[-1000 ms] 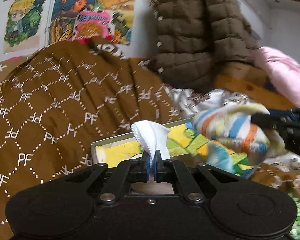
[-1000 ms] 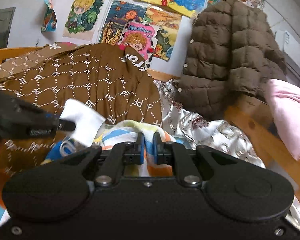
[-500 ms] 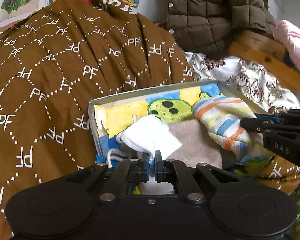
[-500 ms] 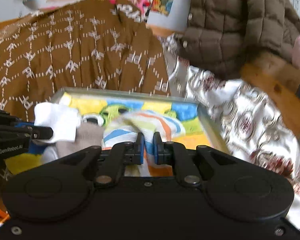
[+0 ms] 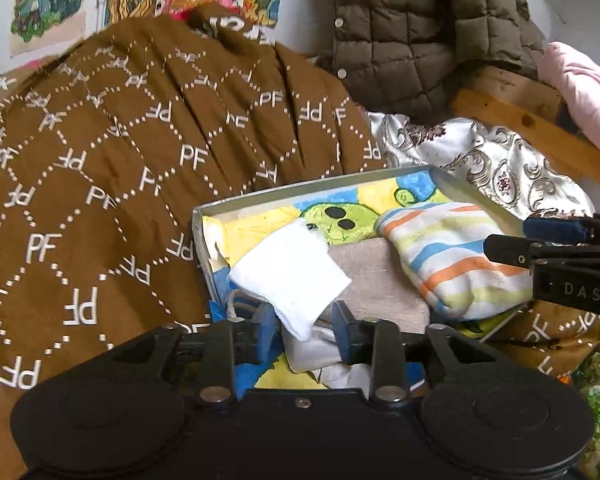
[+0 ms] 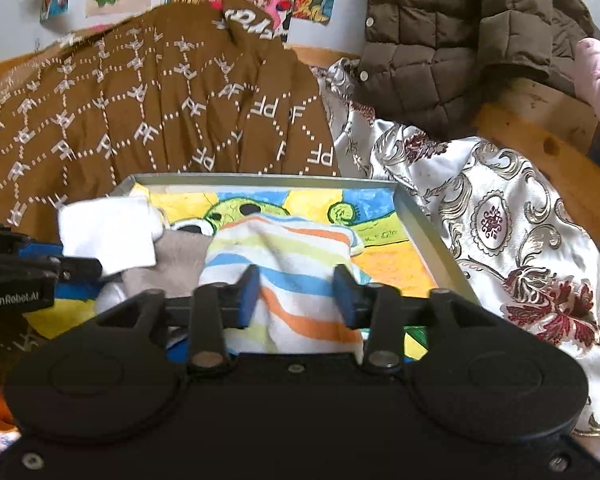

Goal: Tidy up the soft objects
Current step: 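Open both tools to release the cloths into the tray, then move both tools back over the remaining soft items, then grasp the white blue-print towel with the left tool while the right tool grasps the cartoon-printed packet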

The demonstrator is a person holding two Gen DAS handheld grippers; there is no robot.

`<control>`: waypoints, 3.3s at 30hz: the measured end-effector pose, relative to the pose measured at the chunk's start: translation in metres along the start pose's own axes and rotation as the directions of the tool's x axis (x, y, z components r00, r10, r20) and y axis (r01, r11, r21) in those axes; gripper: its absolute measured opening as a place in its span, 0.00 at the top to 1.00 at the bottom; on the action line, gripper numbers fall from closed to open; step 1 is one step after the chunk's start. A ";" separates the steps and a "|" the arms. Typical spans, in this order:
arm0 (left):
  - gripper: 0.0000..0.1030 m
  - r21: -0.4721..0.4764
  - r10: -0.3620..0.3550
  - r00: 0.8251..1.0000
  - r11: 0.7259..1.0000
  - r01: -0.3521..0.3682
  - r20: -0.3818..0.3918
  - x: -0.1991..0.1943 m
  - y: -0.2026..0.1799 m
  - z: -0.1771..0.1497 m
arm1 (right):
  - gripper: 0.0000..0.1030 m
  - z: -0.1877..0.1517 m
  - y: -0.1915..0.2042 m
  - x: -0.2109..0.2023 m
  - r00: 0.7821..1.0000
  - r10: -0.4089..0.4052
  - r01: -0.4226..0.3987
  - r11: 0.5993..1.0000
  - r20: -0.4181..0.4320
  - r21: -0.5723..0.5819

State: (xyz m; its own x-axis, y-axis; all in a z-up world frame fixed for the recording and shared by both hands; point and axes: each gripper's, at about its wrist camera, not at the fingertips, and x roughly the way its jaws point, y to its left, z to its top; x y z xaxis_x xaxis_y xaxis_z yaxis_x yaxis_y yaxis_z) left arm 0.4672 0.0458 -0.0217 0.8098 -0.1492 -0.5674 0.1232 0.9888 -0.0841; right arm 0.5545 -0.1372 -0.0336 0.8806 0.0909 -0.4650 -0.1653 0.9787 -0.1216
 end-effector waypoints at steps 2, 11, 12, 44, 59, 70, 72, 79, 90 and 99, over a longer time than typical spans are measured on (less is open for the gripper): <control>0.55 0.005 0.003 1.000 1.000 -0.003 0.019 -0.012 -0.002 -0.001 | 0.54 0.002 -0.003 -0.013 1.000 0.001 -0.002 1.000 0.016 0.005; 0.40 -0.001 0.033 0.991 0.999 -0.033 0.133 -0.078 -0.002 0.001 | 0.26 0.010 -0.013 -0.093 0.986 0.043 -0.045 0.999 0.160 0.005; 0.37 -0.001 0.037 0.988 0.999 -0.037 0.149 -0.086 -0.002 0.001 | 0.24 0.011 -0.015 -0.101 0.984 0.047 -0.048 0.999 0.174 0.002; 0.04 -0.043 0.018 0.936 0.999 -0.003 0.351 -0.312 -0.060 -0.086 | 0.00 -0.068 -0.035 -0.344 0.919 0.060 -0.123 0.983 0.390 0.139; 0.02 -0.034 -0.001 0.967 0.999 0.010 0.256 -0.341 -0.070 -0.147 | 0.00 -0.127 -0.026 -0.378 0.955 -0.004 -0.073 0.966 0.296 0.250; 0.02 -0.099 0.047 0.990 0.995 -0.033 0.135 -0.330 -0.059 -0.187 | 0.00 -0.164 -0.012 -0.367 0.983 0.001 -0.047 0.969 0.185 0.242; 0.02 -0.106 0.055 0.991 0.993 -0.042 0.122 -0.329 -0.056 -0.193 | 0.00 -0.166 -0.008 -0.364 0.987 0.013 -0.050 0.973 0.163 0.223; 0.02 -0.116 0.106 0.992 0.988 -0.098 0.065 -0.330 -0.041 -0.217 | 0.00 -0.171 0.009 -0.353 0.993 0.060 -0.074 0.986 0.100 0.147; 0.02 -0.097 0.110 0.994 0.989 -0.108 0.024 -0.332 -0.039 -0.233 | 0.00 -0.181 0.032 -0.345 0.993 0.112 -0.115 0.992 0.043 0.059; 0.02 0.057 0.062 0.997 0.996 -0.065 0.048 -0.326 -0.061 -0.213 | 0.01 -0.187 0.044 -0.321 0.986 0.163 -0.162 0.987 -0.039 0.020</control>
State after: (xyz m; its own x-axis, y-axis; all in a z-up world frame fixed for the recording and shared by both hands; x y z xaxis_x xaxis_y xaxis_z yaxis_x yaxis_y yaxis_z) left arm 0.0736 0.0343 -0.0064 0.8425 -0.0871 -0.5316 0.1025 0.9947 -0.0005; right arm 0.1818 -0.1575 -0.0540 0.8240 0.2419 -0.5125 -0.2969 0.9545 -0.0268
